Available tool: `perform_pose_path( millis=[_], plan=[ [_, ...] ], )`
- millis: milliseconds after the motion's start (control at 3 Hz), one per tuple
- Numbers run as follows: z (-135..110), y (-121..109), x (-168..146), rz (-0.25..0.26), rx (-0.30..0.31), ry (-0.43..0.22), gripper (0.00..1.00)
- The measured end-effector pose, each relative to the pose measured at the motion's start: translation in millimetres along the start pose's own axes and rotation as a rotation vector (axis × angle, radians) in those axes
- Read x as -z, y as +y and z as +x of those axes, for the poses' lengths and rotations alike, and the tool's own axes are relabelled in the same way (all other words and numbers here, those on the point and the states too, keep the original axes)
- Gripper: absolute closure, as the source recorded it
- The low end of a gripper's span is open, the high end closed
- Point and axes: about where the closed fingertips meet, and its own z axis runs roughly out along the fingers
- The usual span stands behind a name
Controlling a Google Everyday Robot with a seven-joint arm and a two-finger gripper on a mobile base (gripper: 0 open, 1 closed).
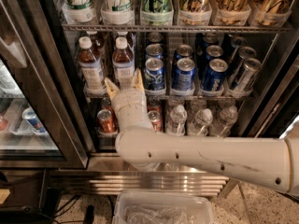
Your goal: Pick blue plastic bottle from middle shelf of fridge
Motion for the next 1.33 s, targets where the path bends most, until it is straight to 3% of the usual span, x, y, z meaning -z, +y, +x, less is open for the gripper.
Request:
perform_pose_path(
  millis=[667,1333],
  plan=[
    [2.0,-7.3,-8.1,0.027,0.000,-0.002,0.30],
    [1.9,-5.9,-14.2,0.017,-0.009,-0.002,0.71]
  ],
)
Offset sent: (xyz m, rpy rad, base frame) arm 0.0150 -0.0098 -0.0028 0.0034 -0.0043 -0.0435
